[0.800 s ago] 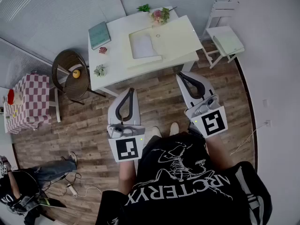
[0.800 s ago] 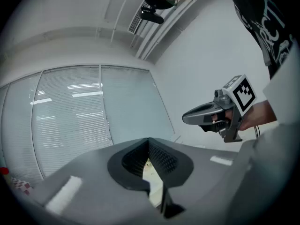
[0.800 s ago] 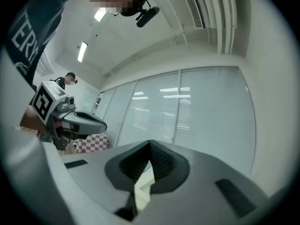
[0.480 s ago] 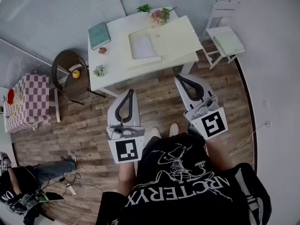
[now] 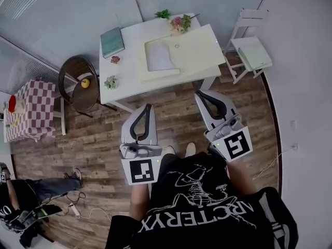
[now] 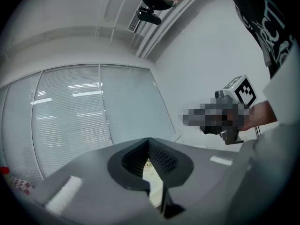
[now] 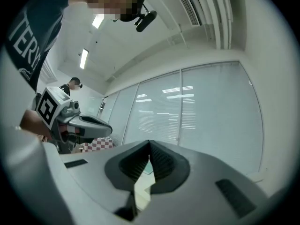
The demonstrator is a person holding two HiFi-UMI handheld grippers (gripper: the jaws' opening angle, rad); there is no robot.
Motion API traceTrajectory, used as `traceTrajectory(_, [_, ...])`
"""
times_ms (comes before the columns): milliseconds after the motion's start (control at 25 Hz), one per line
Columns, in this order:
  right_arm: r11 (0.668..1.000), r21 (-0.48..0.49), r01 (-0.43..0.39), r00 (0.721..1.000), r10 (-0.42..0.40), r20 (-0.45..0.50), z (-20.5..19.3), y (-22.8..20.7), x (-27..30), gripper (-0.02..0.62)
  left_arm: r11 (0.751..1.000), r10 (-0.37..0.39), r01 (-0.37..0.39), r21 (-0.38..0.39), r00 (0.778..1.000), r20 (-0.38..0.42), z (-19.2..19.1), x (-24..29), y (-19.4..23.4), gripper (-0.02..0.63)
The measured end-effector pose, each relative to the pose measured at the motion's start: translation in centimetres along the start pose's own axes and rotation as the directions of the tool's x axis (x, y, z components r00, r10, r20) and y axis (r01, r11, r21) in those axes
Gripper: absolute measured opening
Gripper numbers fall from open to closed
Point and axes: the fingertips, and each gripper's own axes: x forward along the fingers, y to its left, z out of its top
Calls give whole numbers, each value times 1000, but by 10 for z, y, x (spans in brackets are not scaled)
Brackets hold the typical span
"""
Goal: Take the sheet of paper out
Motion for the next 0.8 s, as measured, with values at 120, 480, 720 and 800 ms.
traceTrajectory(120, [1000, 3, -16, 1000, 16, -1, -5, -7, -2, 12, 1000, 15, -15, 18, 1000, 6, 0, 6, -3, 12])
traceTrajectory(480, [999, 4, -43, 999, 43, -12, -29, -37, 20, 12, 999, 46, -47, -21, 999, -22, -18, 51, 6, 12])
traceTrajectory(720, [999, 3, -36, 999, 36, -33, -54, -67, 91, 12, 999, 26, -27, -38, 999, -28, -46, 113, 52, 11])
traceTrajectory(800, [1000, 1, -26, 998, 26, -48, -62, -77, 121, 12, 999, 8, -9, -51, 1000, -29, -57, 139, 72, 11])
